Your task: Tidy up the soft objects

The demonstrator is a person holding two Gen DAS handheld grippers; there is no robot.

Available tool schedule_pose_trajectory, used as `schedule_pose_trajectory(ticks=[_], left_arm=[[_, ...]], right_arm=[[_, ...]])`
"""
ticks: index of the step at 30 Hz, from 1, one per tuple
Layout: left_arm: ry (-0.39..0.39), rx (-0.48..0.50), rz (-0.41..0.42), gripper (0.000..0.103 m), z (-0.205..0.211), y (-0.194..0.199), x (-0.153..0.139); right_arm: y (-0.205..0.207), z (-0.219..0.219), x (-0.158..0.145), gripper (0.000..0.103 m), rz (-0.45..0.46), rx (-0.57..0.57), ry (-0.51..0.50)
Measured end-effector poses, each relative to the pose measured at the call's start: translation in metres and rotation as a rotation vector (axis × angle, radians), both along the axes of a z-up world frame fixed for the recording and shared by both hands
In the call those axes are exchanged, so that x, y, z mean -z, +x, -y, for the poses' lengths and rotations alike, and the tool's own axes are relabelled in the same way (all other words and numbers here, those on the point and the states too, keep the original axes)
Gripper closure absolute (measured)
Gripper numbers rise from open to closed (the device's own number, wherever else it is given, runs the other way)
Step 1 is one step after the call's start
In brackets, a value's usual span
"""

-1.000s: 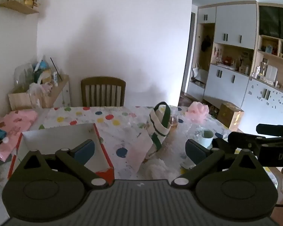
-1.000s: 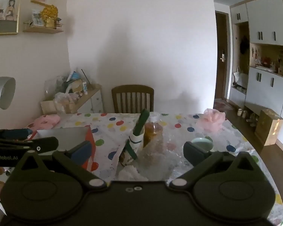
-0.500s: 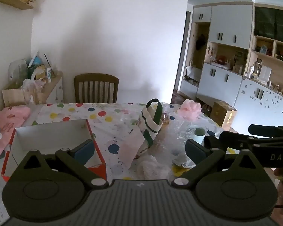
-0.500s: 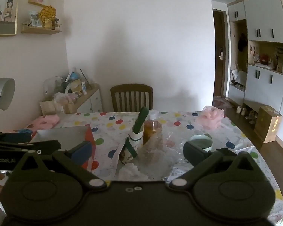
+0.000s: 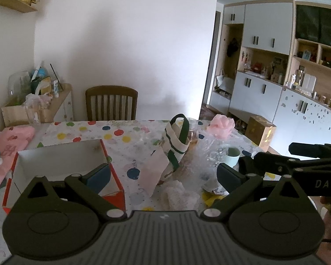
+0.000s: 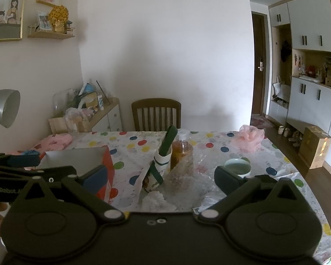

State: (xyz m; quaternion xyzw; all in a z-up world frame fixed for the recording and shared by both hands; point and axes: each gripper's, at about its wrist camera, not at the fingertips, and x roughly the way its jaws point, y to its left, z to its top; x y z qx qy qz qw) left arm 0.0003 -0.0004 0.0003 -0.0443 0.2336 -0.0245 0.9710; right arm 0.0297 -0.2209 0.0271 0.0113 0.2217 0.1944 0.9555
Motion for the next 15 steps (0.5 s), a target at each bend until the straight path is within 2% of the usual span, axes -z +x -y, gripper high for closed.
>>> schedule_pose_trajectory(ticks=[15], left_arm=[[0.018,0.012,-0.014,0.0,-0.0003,0.0026,-0.0002]], right_arm=[[0.0015,-0.0005,0.0012,0.0,-0.004,0.003,0.003]])
